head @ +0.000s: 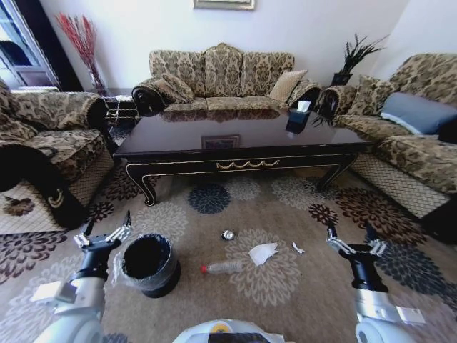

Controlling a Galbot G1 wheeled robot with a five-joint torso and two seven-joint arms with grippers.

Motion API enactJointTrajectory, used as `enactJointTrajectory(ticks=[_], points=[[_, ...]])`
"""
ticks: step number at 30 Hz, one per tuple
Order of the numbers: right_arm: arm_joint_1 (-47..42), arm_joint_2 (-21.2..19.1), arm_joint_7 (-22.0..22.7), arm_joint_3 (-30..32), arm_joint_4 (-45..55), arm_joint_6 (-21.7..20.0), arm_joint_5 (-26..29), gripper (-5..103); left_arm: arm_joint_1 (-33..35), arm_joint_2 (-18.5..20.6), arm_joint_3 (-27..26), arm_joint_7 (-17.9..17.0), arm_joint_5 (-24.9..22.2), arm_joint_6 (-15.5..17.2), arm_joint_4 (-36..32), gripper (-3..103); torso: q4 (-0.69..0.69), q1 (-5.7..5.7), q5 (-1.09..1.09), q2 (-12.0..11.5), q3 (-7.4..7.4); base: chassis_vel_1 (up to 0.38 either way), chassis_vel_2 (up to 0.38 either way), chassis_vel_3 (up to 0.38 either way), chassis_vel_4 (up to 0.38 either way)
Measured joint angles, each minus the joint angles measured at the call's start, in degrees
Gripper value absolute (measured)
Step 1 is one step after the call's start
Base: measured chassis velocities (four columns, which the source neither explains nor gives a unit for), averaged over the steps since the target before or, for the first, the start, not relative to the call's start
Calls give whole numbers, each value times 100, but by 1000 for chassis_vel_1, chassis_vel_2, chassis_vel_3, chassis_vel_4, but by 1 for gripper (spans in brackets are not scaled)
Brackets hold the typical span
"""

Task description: Move to the front of the table and pick up the trash from the floor, then place it into the trash bin.

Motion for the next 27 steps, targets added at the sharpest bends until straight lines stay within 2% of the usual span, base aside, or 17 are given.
enactJointTrajectory(ticks=[1,2,4,6,7,10,18,20,23,27], points=[[0,8,1,-8,-10,0,-30,100,-44,133,-38,-167,-310,373,0,100,1,0,-1,0,0,0,0,0,0],[0,8,1,-8,-10,0,-30,100,-44,133,-38,-167,-310,373,0,100,1,0,-1,0,0,0,0,0,0],[-7,27,-1,-26,-28,5,-83,100,-177,423,-97,-561,-963,1258,102,100,0,1,1,-1,0,0,0,0,0],[-27,44,-14,-32,-31,22,-112,100,-295,606,-107,-837,-1331,1782,279,100,-1,1,-1,0,0,0,0,0,0],[-27,44,-14,-32,-31,22,-112,100,-295,606,-107,-837,-1331,1782,279,100,-1,1,-1,0,0,0,0,0,0],[-62,59,-35,-27,-29,48,-133,100,-418,768,-69,-1117,-1527,2223,568,100,0,0,0,-1,0,0,0,0,0],[-147,111,-95,11,-26,144,-173,100,-499,757,52,-1455,-1399,2370,1093,100,0,1,0,-1,0,0,0,0,0],[-154,116,-111,16,-32,157,-180,100,-486,746,55,-1468,-1335,2369,1142,100,0,1,0,-1,0,0,0,0,0],[-178,132,-140,21,-64,200,-224,100,-449,718,67,-1423,-1002,2355,1322,100,1,1,0,-1,0,0,0,0,0],[-192,152,-162,14,-86,237,-270,100,-493,669,135,-1405,-905,2341,1553,100,0,1,1,-1,0,0,0,0,0]])
